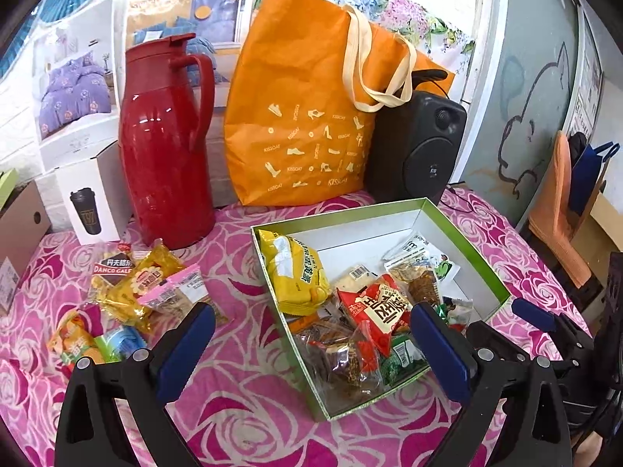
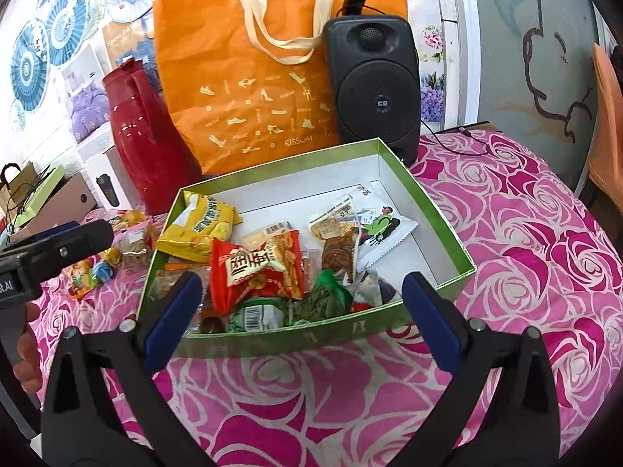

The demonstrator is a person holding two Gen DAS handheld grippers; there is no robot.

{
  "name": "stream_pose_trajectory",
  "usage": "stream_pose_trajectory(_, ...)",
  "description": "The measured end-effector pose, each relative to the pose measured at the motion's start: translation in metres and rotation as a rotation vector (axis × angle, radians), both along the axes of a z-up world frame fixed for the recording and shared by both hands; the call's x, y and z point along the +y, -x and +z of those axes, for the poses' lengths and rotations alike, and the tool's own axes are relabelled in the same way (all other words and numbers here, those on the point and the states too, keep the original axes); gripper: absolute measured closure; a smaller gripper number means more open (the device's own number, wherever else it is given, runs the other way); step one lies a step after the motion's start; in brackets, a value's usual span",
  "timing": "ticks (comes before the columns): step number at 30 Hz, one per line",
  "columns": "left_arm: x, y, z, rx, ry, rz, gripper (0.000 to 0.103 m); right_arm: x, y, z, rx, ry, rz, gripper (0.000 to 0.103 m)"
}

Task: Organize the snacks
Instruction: 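Open both tools and withdraw them from the box, then move both tools toward the remaining snacks on the tablecloth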

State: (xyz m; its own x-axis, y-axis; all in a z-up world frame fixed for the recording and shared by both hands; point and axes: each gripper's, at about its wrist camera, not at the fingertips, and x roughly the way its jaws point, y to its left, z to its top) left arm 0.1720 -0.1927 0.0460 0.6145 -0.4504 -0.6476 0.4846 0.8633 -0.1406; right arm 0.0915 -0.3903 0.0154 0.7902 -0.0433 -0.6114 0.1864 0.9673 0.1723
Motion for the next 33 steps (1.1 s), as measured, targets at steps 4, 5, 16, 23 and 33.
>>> stream_pose_trajectory(4,0.011,0.008,0.004,0.005,0.005,0.018,0.001,0.016,0.006,0.005,-0.008,0.014,0.031,0.001)
stream_pose_trajectory(5,0.014,0.01,0.005,0.007,0.006,0.024,0.001,0.02,0.006,0.006,-0.01,0.014,0.039,0.001)
stream_pose_trajectory(16,0.094,0.029,-0.001,0.008,-0.011,0.16,0.001,0.103,-0.006,0.001,0.024,-0.023,0.263,0.001)
stream_pose_trajectory(23,0.164,0.029,-0.029,0.067,-0.003,0.232,0.001,0.166,-0.014,-0.003,0.037,-0.008,0.437,0.001)
stream_pose_trajectory(33,0.237,0.004,-0.044,0.122,0.064,0.33,0.001,0.217,-0.057,-0.019,0.104,-0.043,0.525,0.012)
